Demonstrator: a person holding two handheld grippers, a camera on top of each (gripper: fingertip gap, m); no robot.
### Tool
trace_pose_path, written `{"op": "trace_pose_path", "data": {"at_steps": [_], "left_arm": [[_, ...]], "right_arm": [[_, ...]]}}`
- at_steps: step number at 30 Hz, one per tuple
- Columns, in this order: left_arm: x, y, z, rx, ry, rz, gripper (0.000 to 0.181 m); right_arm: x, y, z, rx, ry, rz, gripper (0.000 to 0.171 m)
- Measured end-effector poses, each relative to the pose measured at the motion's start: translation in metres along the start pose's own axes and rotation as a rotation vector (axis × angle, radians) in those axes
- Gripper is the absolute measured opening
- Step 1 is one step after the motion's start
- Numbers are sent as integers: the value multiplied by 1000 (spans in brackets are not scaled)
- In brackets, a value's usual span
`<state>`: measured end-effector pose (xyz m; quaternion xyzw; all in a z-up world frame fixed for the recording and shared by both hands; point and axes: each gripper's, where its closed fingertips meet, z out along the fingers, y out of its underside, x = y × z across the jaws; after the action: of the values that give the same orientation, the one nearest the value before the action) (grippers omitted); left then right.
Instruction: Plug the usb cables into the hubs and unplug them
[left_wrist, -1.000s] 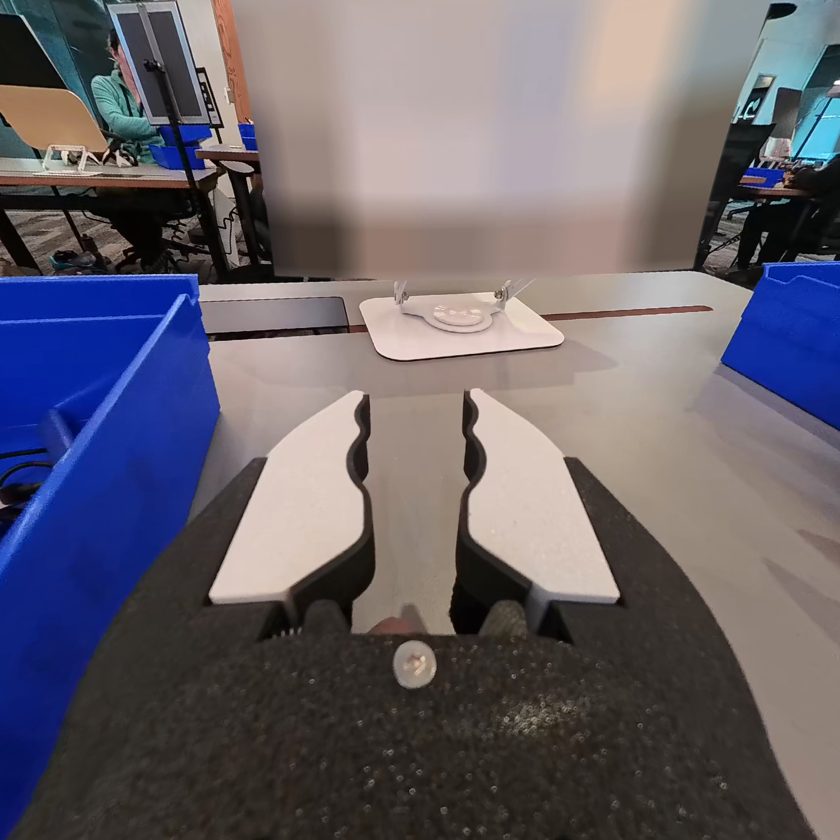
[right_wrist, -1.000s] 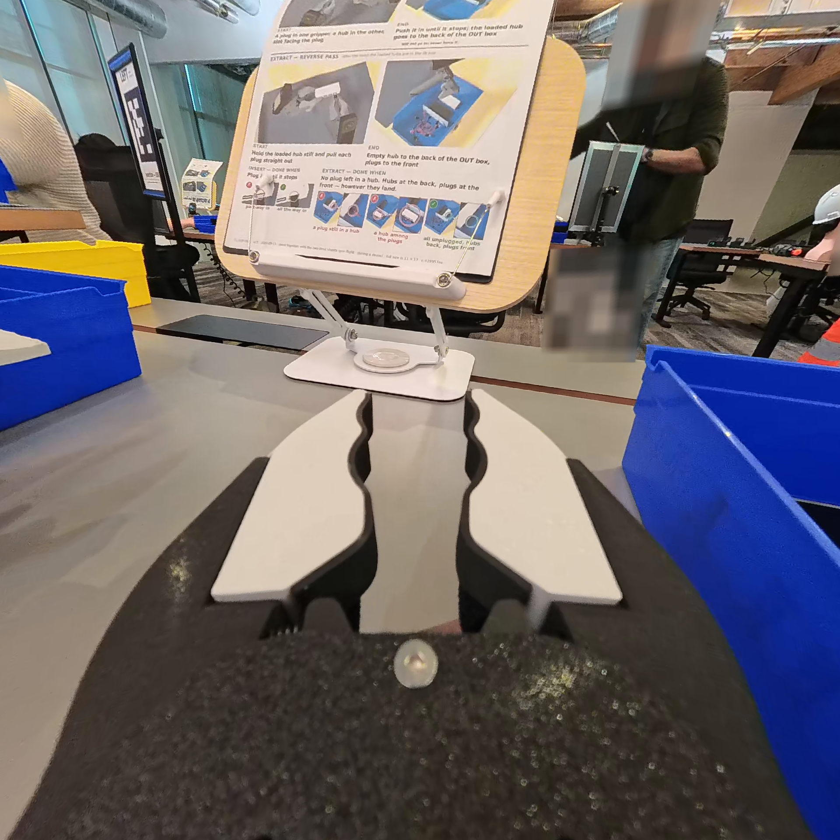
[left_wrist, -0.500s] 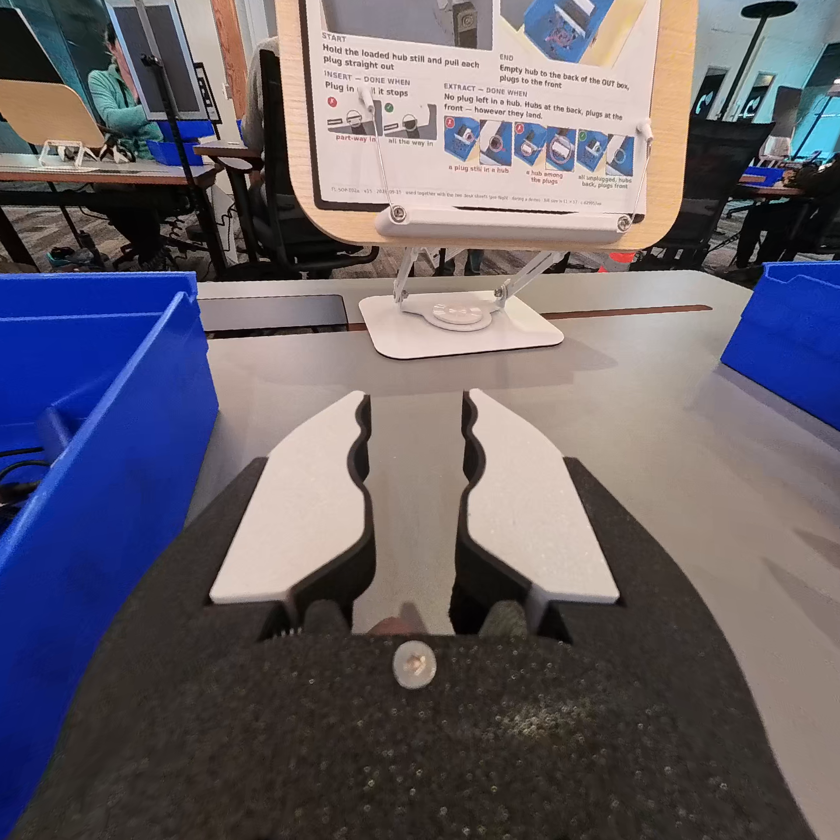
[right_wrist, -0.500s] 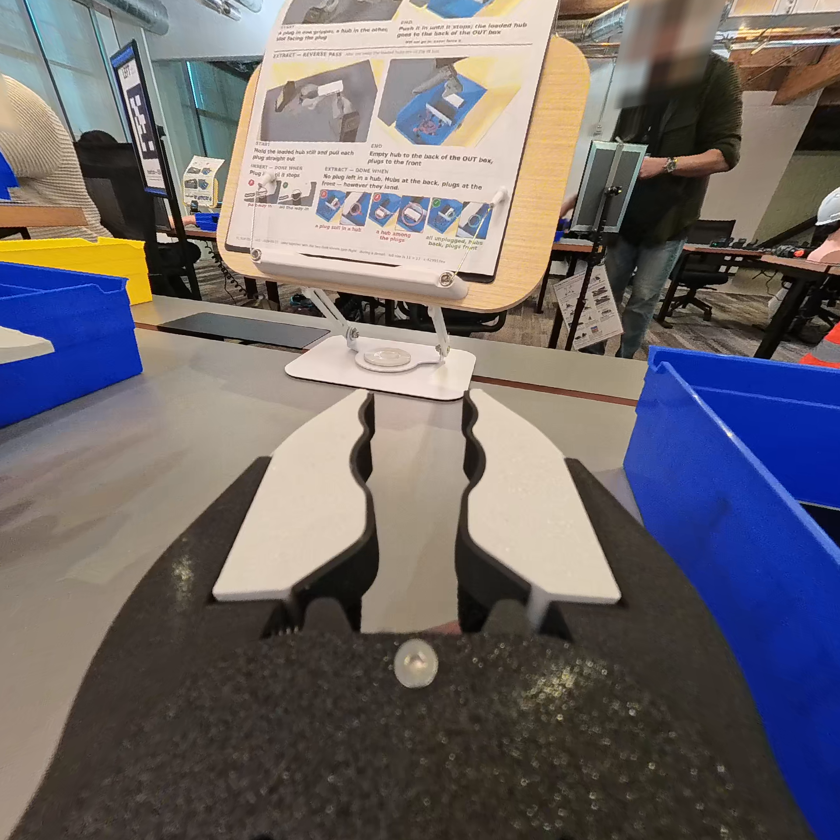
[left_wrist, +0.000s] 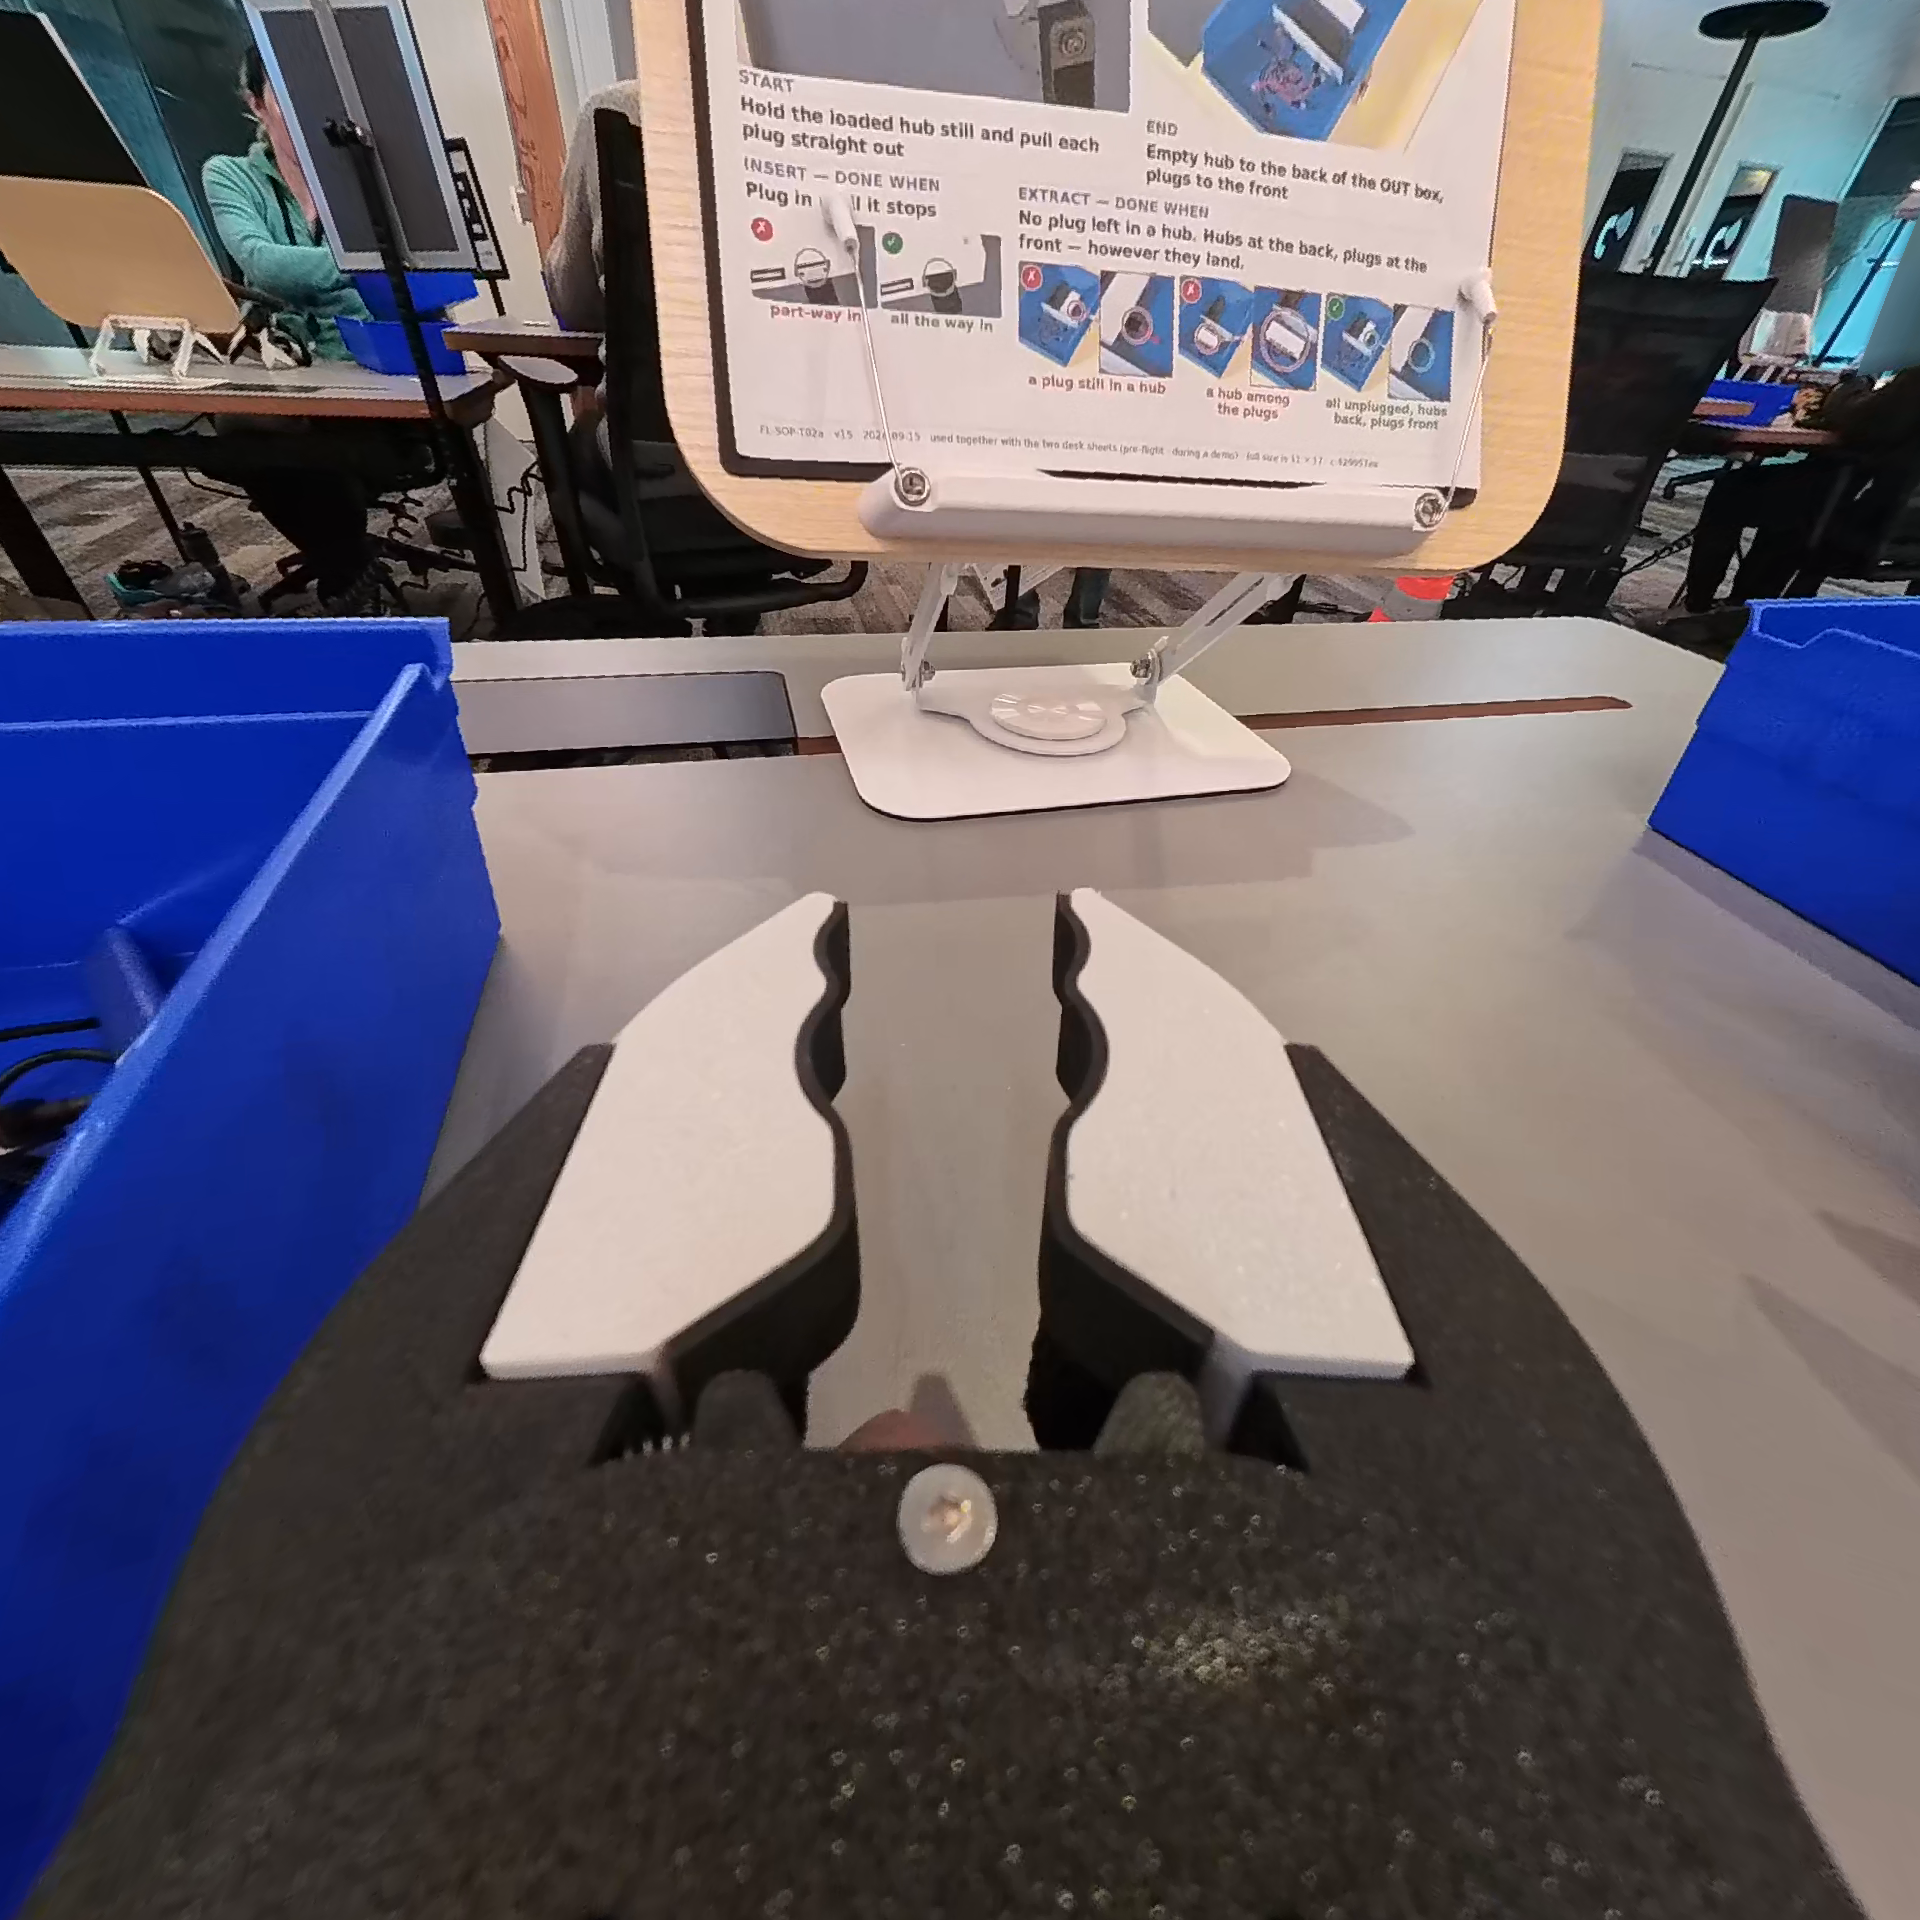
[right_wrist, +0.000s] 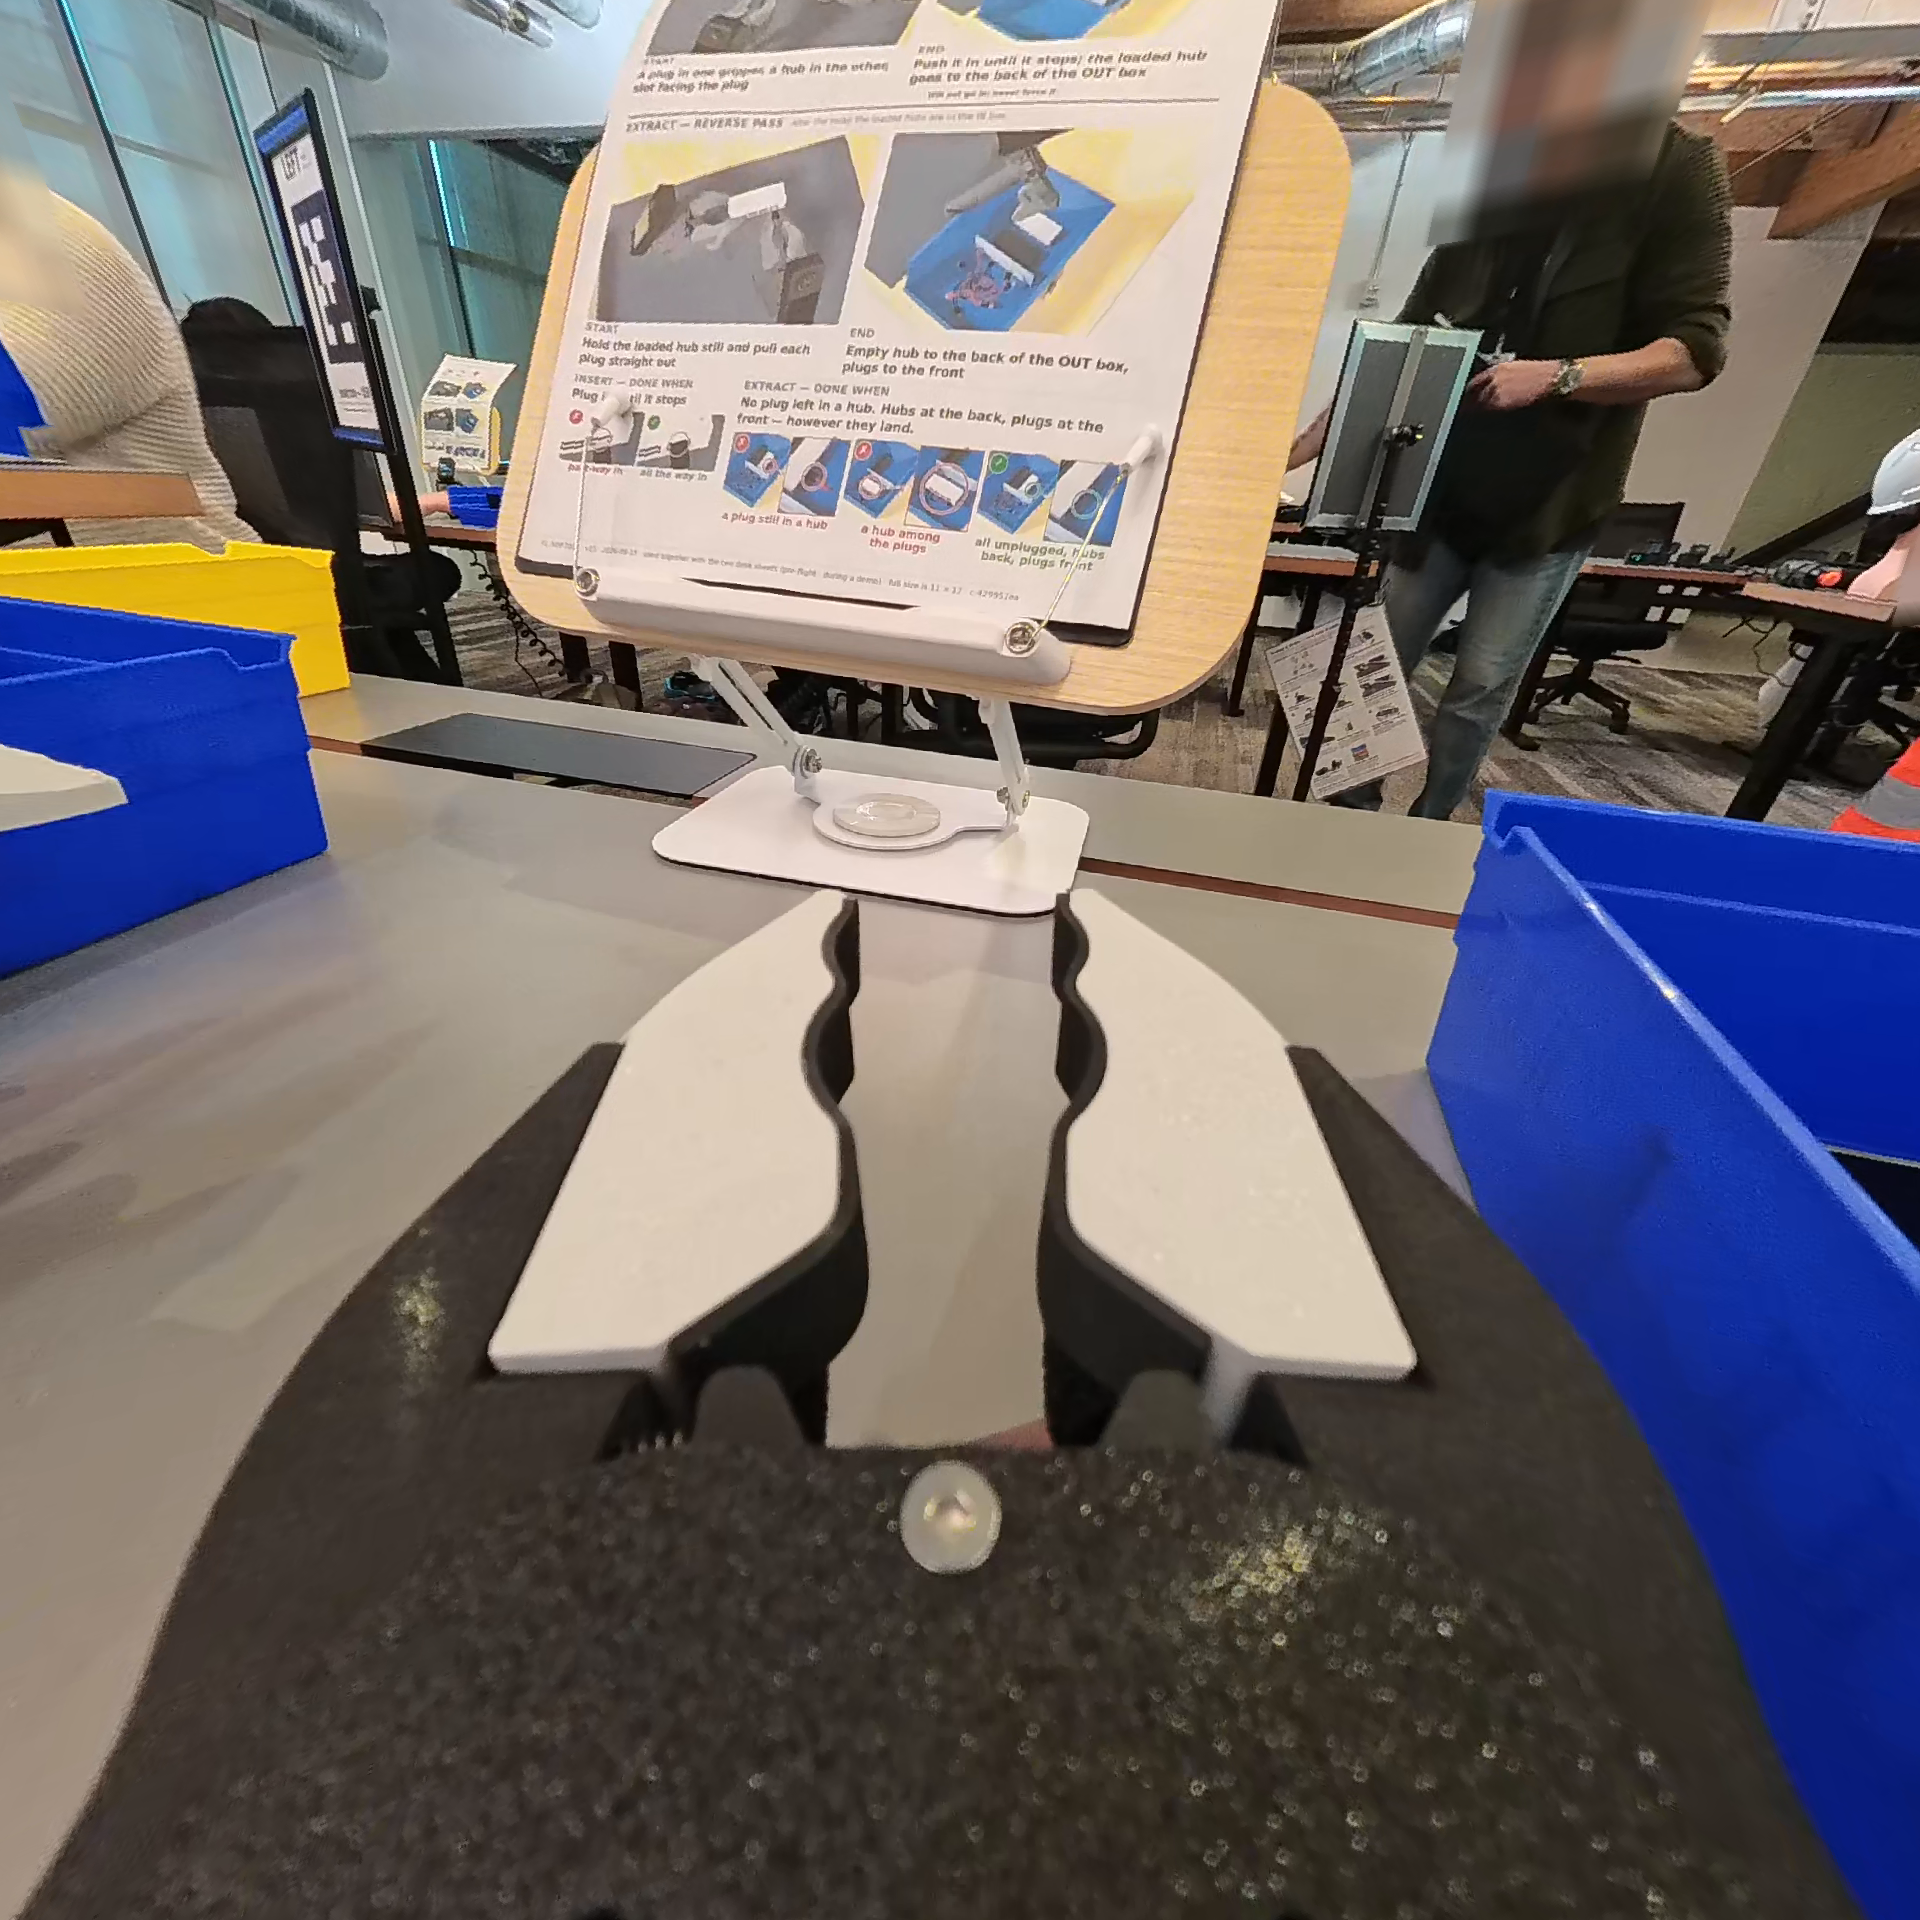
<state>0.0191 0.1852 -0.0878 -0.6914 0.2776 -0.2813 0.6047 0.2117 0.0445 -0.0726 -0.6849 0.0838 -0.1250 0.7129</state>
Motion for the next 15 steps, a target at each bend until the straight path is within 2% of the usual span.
{"op": "trace_pose_path", "data": {"at_steps": [15], "left_arm": [[0, 0, 0, -2, -1, -1, 37]], "right_arm": [[-1, 0, 0, 0, -4, -5, 34]]}}
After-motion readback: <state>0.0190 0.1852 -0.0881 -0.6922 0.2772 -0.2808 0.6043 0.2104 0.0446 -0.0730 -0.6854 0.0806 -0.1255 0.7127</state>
